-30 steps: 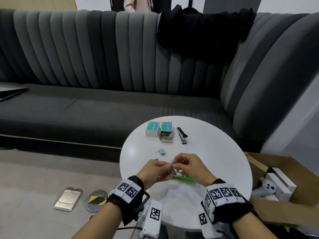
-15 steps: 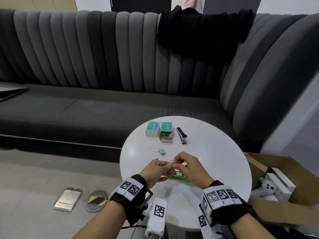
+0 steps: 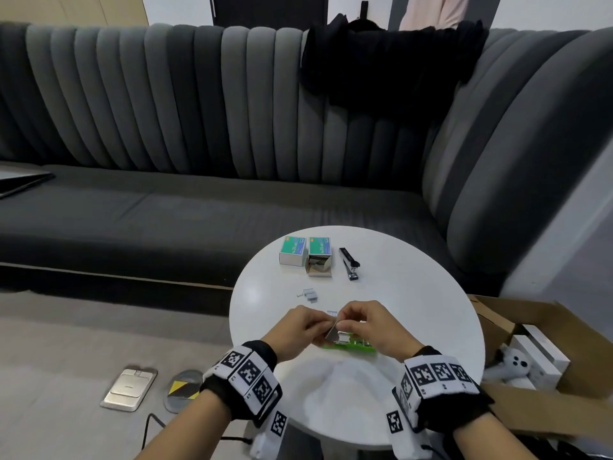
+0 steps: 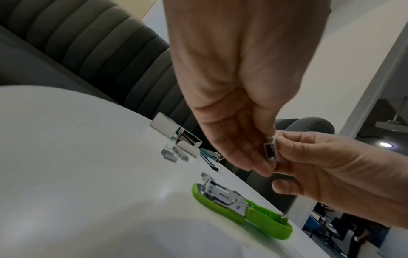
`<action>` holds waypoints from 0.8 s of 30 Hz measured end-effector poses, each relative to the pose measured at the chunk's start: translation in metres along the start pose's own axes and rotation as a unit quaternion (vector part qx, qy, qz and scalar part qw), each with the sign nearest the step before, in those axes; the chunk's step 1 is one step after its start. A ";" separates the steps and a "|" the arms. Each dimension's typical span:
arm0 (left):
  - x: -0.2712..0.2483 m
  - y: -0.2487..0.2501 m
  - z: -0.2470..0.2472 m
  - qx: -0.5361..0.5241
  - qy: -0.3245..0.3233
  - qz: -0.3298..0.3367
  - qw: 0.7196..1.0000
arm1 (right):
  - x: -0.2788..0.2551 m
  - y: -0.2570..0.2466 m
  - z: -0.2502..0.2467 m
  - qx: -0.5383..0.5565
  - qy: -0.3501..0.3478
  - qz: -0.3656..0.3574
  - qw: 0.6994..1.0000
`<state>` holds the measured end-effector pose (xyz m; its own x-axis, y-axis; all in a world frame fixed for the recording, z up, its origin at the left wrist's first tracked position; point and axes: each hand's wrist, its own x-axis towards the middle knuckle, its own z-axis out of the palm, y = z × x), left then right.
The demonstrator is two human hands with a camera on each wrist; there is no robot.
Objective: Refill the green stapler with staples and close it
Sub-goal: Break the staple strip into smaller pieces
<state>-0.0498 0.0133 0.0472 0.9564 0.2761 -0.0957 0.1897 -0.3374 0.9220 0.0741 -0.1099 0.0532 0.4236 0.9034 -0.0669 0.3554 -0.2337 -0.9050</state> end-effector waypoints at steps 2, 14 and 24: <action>-0.001 0.001 -0.001 0.022 0.002 0.010 1.000 | 0.000 -0.002 -0.001 -0.017 0.001 -0.003 1.000; -0.002 -0.003 -0.001 -0.020 0.000 0.013 1.000 | 0.001 -0.005 0.002 -0.030 -0.002 -0.002 1.000; -0.008 0.001 0.004 -0.077 0.018 0.013 0.997 | -0.002 -0.005 0.002 0.010 0.006 -0.011 1.000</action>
<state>-0.0566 0.0076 0.0473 0.9514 0.3019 -0.0604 0.1262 -0.2037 0.9709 0.0693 -0.1099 0.0570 0.4261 0.9037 -0.0408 0.3488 -0.2058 -0.9143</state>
